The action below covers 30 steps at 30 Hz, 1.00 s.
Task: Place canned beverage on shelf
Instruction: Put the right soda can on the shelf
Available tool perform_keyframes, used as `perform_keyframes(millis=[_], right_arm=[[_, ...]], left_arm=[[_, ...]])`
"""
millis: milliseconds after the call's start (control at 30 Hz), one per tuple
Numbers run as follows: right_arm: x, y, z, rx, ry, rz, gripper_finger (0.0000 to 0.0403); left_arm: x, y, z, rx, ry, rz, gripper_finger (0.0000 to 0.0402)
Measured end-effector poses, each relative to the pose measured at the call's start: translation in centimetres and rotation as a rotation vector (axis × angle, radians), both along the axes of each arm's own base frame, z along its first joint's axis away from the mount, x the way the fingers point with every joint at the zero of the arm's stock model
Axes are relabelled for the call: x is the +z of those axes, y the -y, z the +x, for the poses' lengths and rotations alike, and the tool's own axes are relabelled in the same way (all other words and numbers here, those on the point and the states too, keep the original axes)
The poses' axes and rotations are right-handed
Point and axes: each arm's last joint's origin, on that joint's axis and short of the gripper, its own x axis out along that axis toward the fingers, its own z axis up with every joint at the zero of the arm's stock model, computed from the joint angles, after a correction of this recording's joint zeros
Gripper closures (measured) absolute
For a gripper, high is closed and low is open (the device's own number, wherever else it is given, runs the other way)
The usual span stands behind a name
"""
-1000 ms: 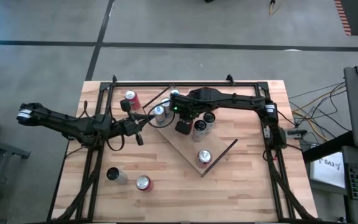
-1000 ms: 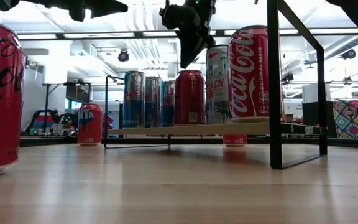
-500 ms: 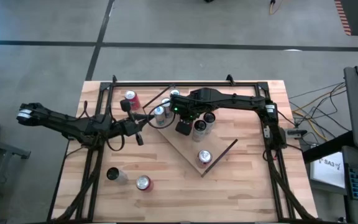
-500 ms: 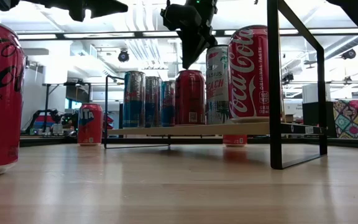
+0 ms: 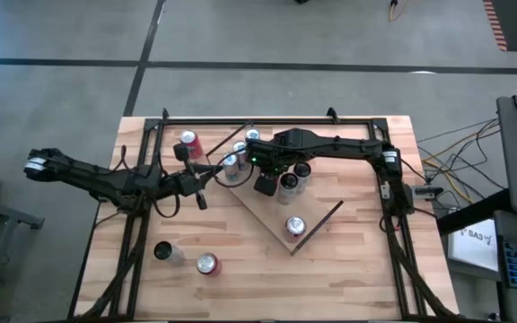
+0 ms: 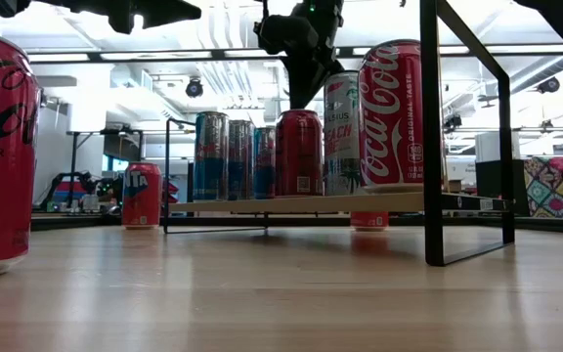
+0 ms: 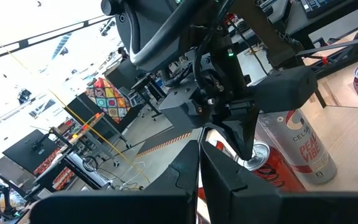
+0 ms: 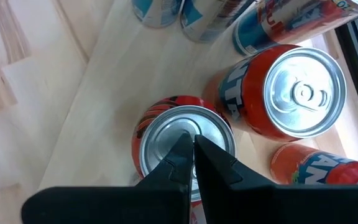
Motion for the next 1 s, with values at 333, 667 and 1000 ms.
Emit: perform_keyframes(millis=[333,667,1000], right_arm=[[0.0,0.0,0.0,-0.001,-0.006,-0.005,0.0394],[-0.1,0.1,-0.2,0.048,-0.03,-0.02,0.0394],[0.9,0.2,-0.2,0.055,-0.012,-0.046,0.0394]], left_arm=[[0.0,0.0,0.0,0.0,0.0,0.0,0.0402],[0.0,0.0,0.0,0.0,0.0,0.0,0.0402],[0.0,0.0,0.0,0.0,0.0,0.0,0.0402]])
